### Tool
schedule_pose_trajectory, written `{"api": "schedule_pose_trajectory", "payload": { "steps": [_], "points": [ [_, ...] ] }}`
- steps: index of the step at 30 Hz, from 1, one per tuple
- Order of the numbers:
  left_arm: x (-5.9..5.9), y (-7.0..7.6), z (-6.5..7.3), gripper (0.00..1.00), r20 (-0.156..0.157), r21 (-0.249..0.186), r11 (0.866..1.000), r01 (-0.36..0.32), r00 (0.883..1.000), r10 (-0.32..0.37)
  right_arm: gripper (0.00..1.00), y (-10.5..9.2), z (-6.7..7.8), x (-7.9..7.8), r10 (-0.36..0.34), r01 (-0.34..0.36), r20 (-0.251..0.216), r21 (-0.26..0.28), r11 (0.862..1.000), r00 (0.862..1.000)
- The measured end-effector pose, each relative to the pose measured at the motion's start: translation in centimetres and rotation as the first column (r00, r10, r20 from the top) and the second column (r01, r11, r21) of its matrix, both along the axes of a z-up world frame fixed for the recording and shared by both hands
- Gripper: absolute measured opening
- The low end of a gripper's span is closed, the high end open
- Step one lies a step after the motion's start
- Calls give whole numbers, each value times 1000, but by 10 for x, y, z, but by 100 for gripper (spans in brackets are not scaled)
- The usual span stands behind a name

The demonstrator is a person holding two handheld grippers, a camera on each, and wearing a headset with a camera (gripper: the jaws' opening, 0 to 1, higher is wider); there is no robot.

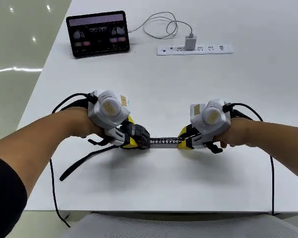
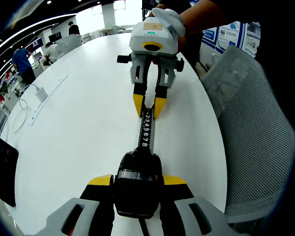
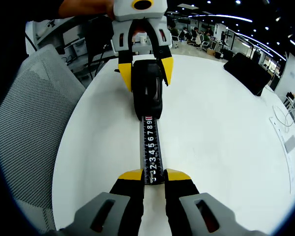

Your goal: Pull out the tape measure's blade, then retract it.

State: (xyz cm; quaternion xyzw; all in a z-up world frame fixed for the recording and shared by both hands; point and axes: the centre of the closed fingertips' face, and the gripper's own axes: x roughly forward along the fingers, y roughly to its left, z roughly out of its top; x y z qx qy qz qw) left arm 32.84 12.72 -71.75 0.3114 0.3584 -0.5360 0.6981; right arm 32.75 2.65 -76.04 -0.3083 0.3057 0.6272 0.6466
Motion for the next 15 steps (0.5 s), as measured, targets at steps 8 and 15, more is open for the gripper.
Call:
{"api": "schedule_pose_trajectory", "payload": {
  "steps": [8,15],
  "points": [
    [0,0,0,31,1,-1,1000,-2,1000,2,11,-5,0,1,-4,4,-2,-3,1000,1000],
    [1,0,0,31,0,-2,1000,-6,1000,6,11,-10,0,2,-10,10,-5,-3,1000,1000]
  ]
}}
